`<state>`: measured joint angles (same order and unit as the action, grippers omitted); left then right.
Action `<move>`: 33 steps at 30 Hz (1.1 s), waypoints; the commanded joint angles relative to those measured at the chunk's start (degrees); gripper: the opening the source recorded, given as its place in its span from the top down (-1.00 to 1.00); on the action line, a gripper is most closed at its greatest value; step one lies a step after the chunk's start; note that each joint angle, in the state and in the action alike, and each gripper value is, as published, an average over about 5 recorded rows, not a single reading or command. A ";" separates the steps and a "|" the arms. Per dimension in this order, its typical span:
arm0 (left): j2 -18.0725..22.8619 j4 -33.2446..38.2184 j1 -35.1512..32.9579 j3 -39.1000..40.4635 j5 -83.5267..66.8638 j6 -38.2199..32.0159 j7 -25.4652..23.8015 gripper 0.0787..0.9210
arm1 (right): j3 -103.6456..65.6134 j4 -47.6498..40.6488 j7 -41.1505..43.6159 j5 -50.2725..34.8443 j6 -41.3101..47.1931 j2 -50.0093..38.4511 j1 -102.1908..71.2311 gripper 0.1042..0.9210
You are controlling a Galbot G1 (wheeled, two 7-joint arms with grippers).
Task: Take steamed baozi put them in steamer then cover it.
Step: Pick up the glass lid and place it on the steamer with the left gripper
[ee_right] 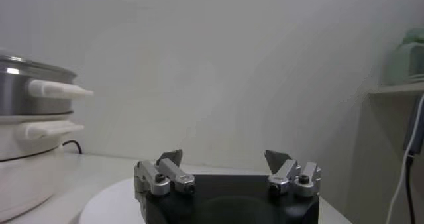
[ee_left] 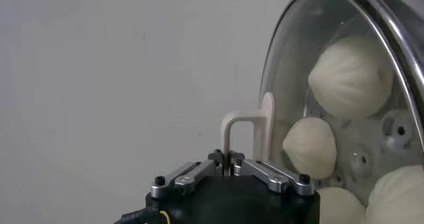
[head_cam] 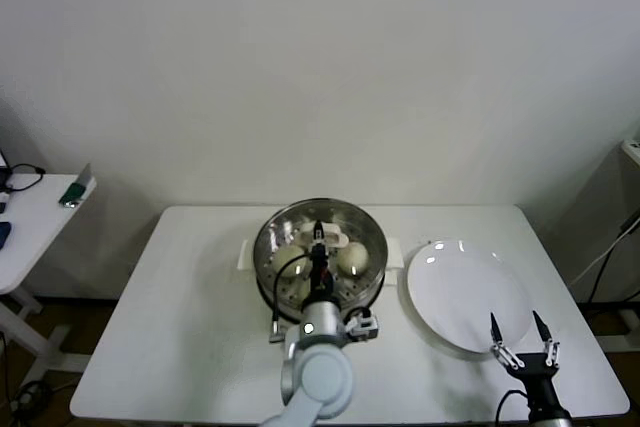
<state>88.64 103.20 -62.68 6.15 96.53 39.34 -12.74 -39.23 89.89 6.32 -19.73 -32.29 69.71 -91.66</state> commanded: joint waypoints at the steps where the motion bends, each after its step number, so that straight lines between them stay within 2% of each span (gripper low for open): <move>1: -0.15 -0.61 0.09 -0.25 0.08 0.24 -0.03 0.85 | 0.08 0.28 0.29 -0.20 -0.05 -0.01 -0.16 -0.76; 4: -0.13 -0.57 -0.05 -0.24 0.06 -0.12 0.02 0.85 | 0.21 0.48 0.61 -0.31 0.04 0.08 -0.11 -0.76; 6: -0.29 -0.32 -0.19 -0.21 0.00 -0.56 0.17 0.78 | 0.29 0.63 0.84 -0.28 0.23 0.12 -0.05 -0.76; 13: -2.46 3.36 -0.36 0.83 -3.70 -1.46 -0.53 0.31 | 0.25 0.89 1.52 0.09 1.25 0.02 0.11 -0.76; 22: -7.67 11.67 -3.04 0.63 -9.54 -1.66 -1.16 -0.31 | 0.67 1.37 1.52 -2.25 3.18 -0.17 0.06 -0.76; 27: -12.04 17.94 -6.99 -2.55 -18.25 -2.47 3.43 -0.65 | 1.42 2.29 -1.82 -4.10 4.82 -0.28 0.07 -0.76; 31: -16.65 22.62 -12.02 -6.80 -28.96 -5.68 8.87 -0.75 | 1.48 3.31 -3.04 -3.61 5.01 -0.34 0.33 -0.76; 33: -18.32 23.76 -14.52 -9.91 -36.65 -9.87 13.64 -0.76 | 1.36 3.84 -3.47 -3.41 5.08 -0.36 0.36 -0.76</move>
<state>75.03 120.98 -73.26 -1.64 67.94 31.16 -3.06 -38.06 92.27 5.73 -22.05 -28.65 69.45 -91.46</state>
